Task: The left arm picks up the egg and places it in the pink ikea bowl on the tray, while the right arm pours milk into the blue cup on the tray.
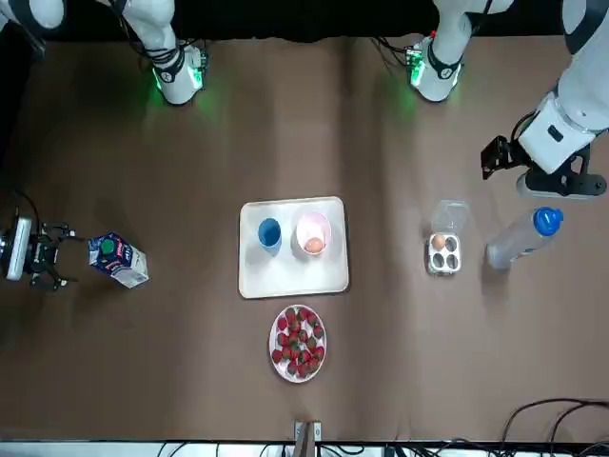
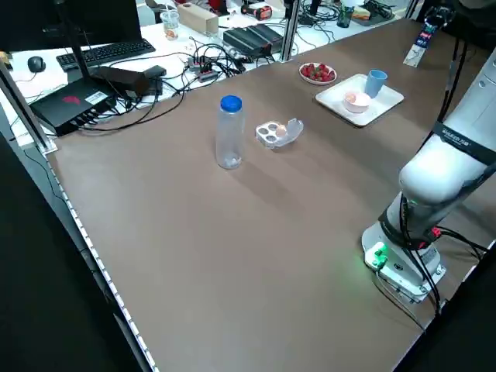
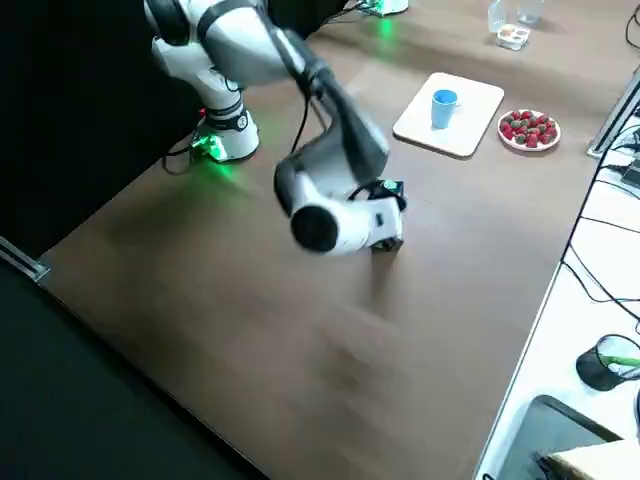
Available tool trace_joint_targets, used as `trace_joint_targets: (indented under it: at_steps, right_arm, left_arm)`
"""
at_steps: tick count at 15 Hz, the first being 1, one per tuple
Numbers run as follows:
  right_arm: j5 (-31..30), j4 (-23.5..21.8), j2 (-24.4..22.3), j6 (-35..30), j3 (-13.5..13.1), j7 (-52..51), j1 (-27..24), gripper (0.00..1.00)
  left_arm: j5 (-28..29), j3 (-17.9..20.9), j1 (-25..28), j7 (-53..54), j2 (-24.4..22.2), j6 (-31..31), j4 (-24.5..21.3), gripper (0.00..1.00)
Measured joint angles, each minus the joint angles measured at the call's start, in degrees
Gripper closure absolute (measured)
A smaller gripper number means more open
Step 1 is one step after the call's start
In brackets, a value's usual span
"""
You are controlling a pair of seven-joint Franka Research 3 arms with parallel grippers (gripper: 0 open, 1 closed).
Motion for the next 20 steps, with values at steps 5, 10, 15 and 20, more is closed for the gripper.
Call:
trace_joint_targets:
  at_steps: [5, 10, 15, 20]
  right_arm:
    - [-5.06, 0.07, -6.13, 0.00, 0.01, 13.20, 5.34, 0.00]
    - [-10.61, 0.08, -10.03, 0.19, 0.01, 27.60, 10.25, 0.00]
    - [-14.20, 0.12, -13.05, 0.40, -0.01, 41.83, 15.50, 0.00]
    - [-20.72, 0.28, -17.06, 0.38, 0.05, 61.92, 23.21, 0.00]
  left_arm:
    - [0.00, -0.02, -0.05, 0.00, -0.06, -0.02, 0.00, 0.00]
    - [0.00, -0.08, -0.03, 0.00, -0.06, -0.11, -0.01, 0.00]
    - [0.00, -0.06, 0.03, 0.00, -0.06, -0.14, -0.03, 0.00]
    - [0.00, -0.12, -0.09, 0.01, -0.06, -0.17, -0.17, 0.00]
